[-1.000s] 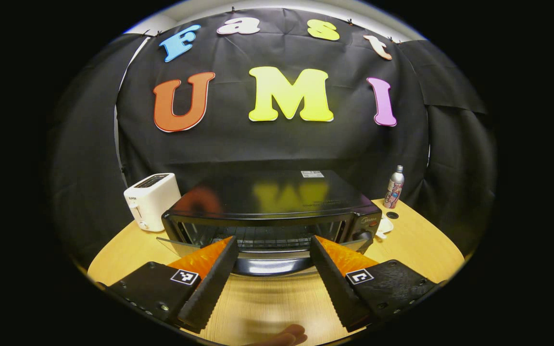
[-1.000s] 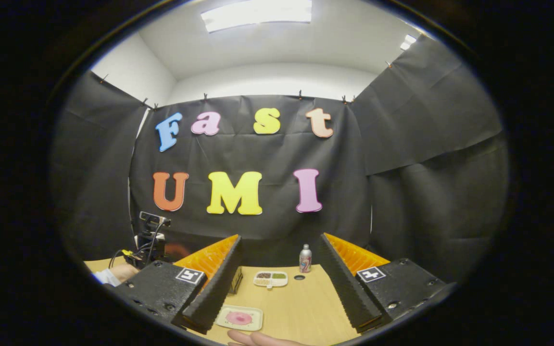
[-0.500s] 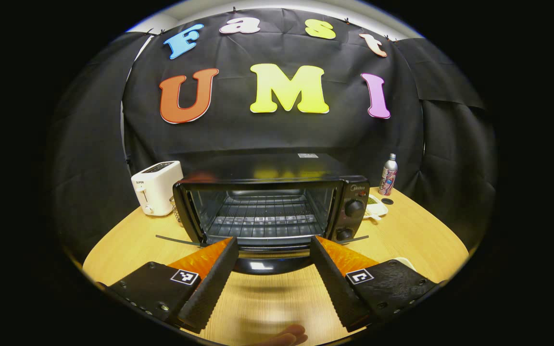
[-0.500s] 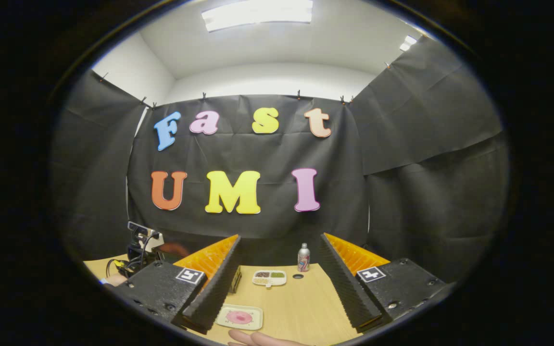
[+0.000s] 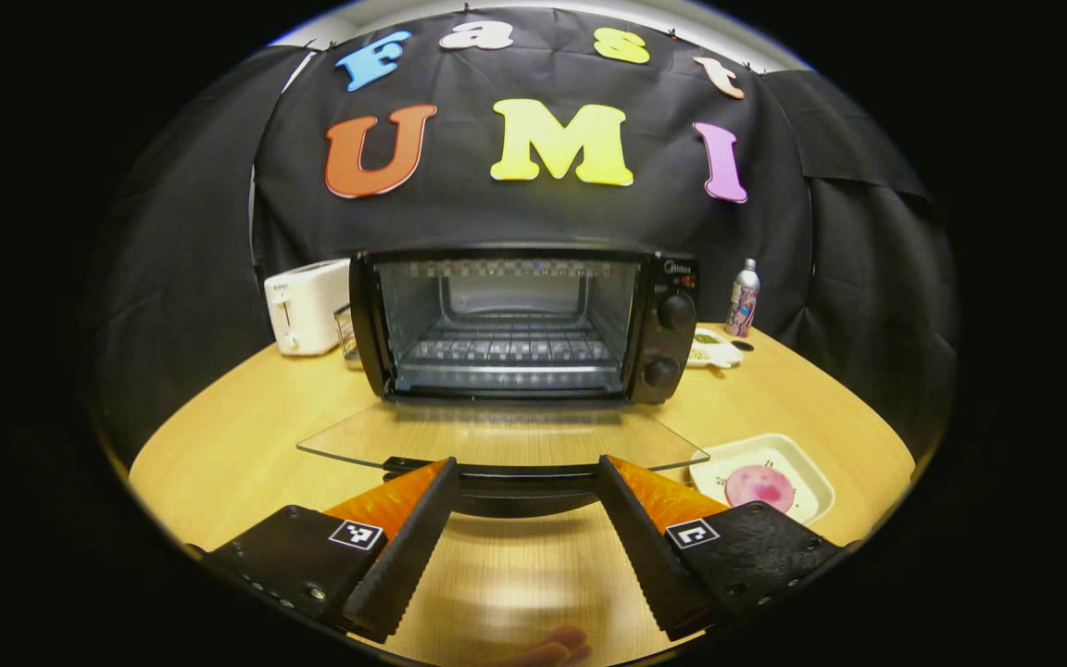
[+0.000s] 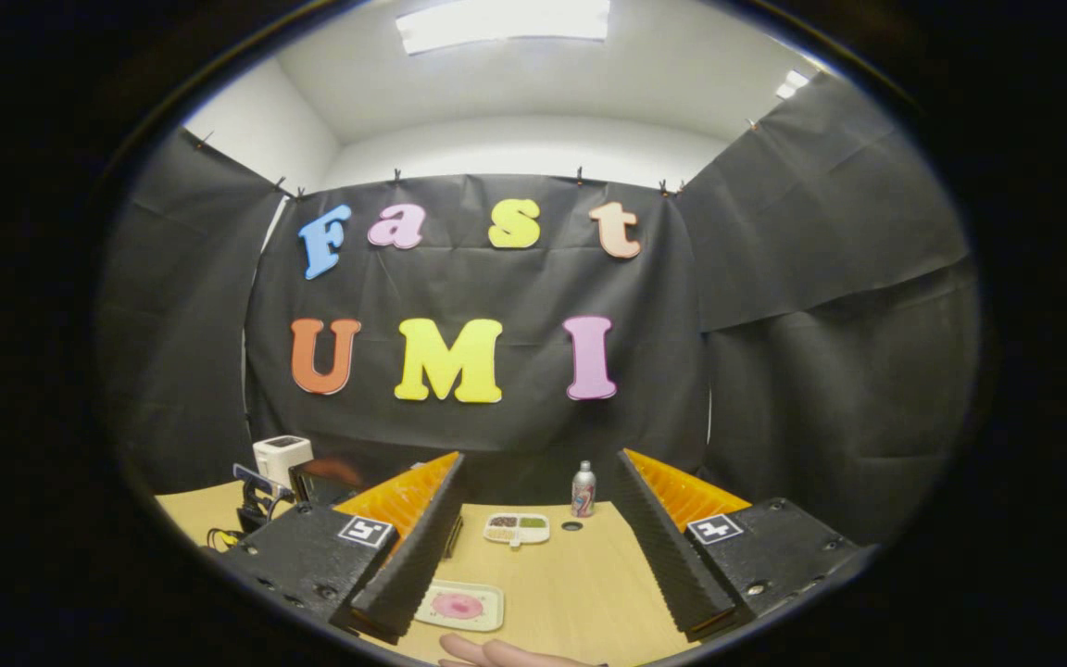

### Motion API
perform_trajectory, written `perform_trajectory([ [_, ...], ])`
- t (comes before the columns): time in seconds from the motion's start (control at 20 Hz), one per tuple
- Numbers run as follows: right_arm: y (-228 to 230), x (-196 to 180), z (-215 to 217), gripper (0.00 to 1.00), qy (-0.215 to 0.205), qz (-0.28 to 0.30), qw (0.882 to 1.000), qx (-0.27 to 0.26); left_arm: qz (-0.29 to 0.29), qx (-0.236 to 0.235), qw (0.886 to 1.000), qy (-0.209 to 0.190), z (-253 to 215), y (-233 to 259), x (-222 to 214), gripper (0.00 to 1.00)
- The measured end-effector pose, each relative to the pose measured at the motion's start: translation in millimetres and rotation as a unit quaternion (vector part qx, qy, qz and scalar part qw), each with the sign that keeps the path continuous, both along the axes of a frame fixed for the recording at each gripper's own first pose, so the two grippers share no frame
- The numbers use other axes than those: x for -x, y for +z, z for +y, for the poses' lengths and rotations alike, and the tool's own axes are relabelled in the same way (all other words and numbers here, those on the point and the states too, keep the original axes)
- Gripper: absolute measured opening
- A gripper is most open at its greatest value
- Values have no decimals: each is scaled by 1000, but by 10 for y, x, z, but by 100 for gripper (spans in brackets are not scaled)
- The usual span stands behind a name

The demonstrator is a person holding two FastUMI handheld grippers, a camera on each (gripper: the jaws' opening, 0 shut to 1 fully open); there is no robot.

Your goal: Open the electric oven with the left hand, put the food in, and close the electric oven.

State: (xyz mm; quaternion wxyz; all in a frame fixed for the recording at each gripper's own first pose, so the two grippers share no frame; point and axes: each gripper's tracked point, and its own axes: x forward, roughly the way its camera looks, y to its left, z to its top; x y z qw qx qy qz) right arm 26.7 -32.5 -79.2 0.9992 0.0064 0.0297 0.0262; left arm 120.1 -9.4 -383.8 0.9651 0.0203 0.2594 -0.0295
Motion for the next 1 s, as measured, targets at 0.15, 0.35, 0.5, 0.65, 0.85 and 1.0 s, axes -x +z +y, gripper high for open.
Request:
perform_trajectory([
  [0.15,-97,-44,-14,96,-1,11,1000,2,36,13,999,11,43,-310,106,94],
  [0.35,-243,-160,-28,96,-2,31,1000,5,20,11,1000,4,43,-237,120,93],
  [0.5,-439,-329,-28,96,2,62,998,17,2,20,1000,10,99,-28,140,94],
  [0.65,-855,-552,17,100,14,131,991,33,-52,21,998,3,65,416,215,90],
  [0.85,-1688,-805,220,96,66,276,958,43,-124,11,992,-2,55,1086,370,94],
  [1.0,-2409,-890,314,97,90,399,912,23,-168,24,985,12,110,1576,524,94],
])
